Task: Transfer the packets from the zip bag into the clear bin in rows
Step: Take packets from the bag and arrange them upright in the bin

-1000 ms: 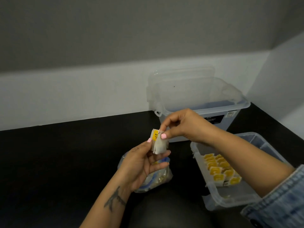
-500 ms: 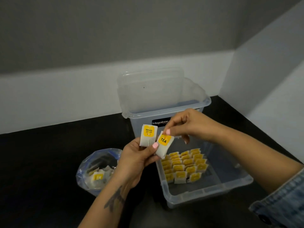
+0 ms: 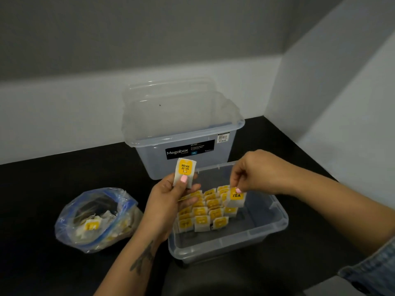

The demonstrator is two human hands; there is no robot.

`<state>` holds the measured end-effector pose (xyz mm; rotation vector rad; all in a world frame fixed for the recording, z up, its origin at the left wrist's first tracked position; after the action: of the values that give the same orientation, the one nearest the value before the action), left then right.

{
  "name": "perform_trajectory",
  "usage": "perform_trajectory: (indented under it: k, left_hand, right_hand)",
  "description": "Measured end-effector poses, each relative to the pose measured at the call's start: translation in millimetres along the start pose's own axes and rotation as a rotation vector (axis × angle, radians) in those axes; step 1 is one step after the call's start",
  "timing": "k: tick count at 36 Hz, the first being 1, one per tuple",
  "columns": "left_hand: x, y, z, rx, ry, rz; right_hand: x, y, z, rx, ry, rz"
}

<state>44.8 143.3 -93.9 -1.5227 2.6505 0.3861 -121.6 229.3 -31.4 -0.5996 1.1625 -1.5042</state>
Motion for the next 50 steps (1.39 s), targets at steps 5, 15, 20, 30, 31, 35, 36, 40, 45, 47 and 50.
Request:
perform_trajectory:
  k: [5, 15, 20, 30, 31, 35, 36, 40, 45, 47, 50]
  left_hand:
    - [-5, 6, 0, -0.005, 0.016, 0.002]
    - [-11, 6, 3, 0.024, 0.049, -0.007]
    - [-15, 5, 2, 0.016, 0.06, -0.004]
    - [-12, 11, 15, 0.041, -0.018, 0.016]
    - [-11, 12, 16, 0.053, -0.024, 0.018]
    - [-9, 17, 17, 0.119, -0.026, 0.032]
    - [-8, 18, 17, 0.14, -0.021, 0.038]
    - [-7, 27, 15, 0.267, 0.048, 0.052]
    - [-2, 38, 13, 0.442, 0.15, 0.058]
    - [-1, 41, 13, 0.536, 0.183, 0.047]
    - [1, 40, 13, 0.624, 0.201, 0.033]
  right_hand:
    - [2, 28, -10, -0.306, -0.024, 0.061]
    - [16, 74, -17, -0.498, -0.07, 0.086]
    - [18, 78, -15, -0.44, -0.077, 0.016]
    - [20, 77, -20, -0.381, -0.048, 0.048]
    - [20, 73, -21, -0.354, -0.036, 0.047]
    - [20, 44, -20, -0.179, -0.007, -0.038]
    - [20, 35, -20, -0.106, -0.003, -0.06]
    - [17, 9, -11, 0.257, -0.035, -0.053]
    - [14, -1, -1, 0.279, -0.082, -0.145]
    - [14, -3, -2, 0.201, -0.067, -0.176]
    - [15, -7, -9, 0.065, -0.023, -0.191]
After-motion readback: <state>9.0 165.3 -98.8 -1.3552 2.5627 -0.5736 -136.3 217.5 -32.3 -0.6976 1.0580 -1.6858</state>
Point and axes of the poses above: each hand's wrist, its own x-axis towards the middle knuckle, its own y-axis out of the palm, z = x × y, the point moved 4 cm from there along x, towards the middle knuckle, and after that the axes turned 6 degrees about -z, right-handed, at the moved point
